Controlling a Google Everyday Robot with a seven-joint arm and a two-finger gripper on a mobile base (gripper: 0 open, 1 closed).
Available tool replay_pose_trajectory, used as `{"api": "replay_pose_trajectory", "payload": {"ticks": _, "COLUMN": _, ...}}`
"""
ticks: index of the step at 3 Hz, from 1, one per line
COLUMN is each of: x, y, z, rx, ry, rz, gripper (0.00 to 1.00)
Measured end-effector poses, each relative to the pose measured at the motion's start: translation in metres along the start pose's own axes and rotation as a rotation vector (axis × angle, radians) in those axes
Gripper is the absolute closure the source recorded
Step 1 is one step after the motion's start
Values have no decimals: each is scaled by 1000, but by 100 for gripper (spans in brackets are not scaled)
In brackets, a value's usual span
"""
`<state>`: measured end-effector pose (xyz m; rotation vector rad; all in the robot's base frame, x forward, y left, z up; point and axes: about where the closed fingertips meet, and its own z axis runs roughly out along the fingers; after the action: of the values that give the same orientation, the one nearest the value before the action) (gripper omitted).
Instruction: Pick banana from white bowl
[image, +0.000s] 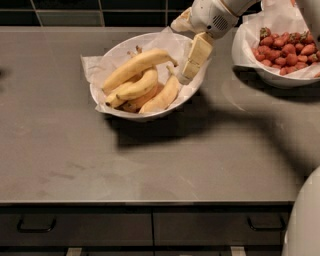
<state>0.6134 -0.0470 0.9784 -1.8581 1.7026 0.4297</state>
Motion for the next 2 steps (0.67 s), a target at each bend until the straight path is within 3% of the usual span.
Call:
{"api": "replay_pose_trajectory", "payload": {"ticks": 1, "x": 0, "y": 0, "z": 0, "rx": 0, "ry": 0, "rz": 0, "gripper": 0}}
{"api": "replay_pose_trajectory", "payload": {"ticks": 2, "x": 0, "y": 0, "z": 0, "rx": 0, "ry": 0, "rz": 0, "gripper": 18}}
